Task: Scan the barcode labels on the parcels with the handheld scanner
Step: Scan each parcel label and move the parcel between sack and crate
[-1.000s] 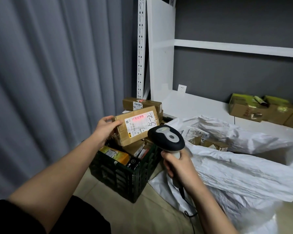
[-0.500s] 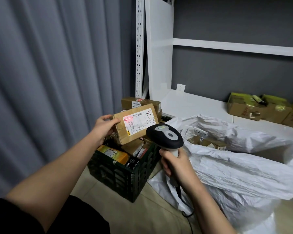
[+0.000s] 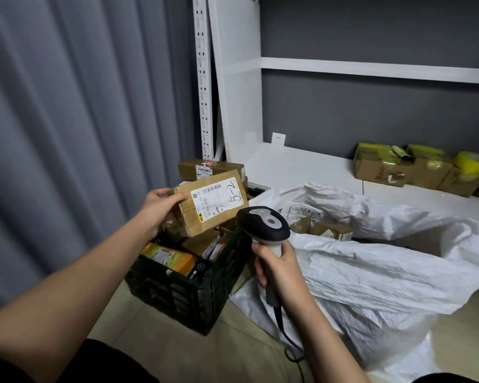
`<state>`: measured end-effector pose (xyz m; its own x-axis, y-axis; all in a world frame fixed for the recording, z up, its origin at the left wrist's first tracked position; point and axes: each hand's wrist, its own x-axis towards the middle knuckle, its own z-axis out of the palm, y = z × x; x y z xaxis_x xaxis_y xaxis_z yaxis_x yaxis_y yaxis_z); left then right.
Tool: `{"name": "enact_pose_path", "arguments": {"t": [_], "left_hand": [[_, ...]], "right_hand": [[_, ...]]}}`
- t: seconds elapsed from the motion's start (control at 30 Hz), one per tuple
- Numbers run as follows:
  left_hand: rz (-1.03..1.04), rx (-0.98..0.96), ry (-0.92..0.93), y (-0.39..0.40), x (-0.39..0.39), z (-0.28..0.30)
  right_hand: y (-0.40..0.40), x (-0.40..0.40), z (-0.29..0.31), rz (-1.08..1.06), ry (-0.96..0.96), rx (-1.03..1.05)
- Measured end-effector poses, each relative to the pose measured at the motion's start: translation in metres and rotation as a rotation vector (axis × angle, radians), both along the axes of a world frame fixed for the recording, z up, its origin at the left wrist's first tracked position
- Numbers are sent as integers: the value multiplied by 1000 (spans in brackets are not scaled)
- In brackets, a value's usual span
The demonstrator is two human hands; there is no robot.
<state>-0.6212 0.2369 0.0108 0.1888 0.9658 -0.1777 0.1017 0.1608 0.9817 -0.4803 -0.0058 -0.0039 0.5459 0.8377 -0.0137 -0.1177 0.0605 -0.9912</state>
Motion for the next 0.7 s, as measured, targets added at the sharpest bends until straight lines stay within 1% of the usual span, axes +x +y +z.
{"name": "enact_pose_path", "arguments": {"t": [0.13,0.3,0.37,0.43,0.53,0.6,0.67,0.7], "left_hand": [[-65,84,38,-6,54,22],[-131,290,195,-33,153,36],[-187,392,307,-45,190,30],[-257,498,459,-55,226,20],[-357,686,699,-72,266,-3],[-383,788,830,-77,285,-23],[-396,821,924,-79,298,-41],[-399,784,946,-79,301,-46]], "right_hand": [[0,33,0,-151,87,-2],[-10,98,17,-307,127,64],[-20,119,22,-376,141,71],[-30,138,23,-430,163,74],[-39,157,16,-462,179,64],[-41,166,7,-473,154,60],[-40,170,-1,-464,126,53],[-39,169,-4,-454,123,45]]}}
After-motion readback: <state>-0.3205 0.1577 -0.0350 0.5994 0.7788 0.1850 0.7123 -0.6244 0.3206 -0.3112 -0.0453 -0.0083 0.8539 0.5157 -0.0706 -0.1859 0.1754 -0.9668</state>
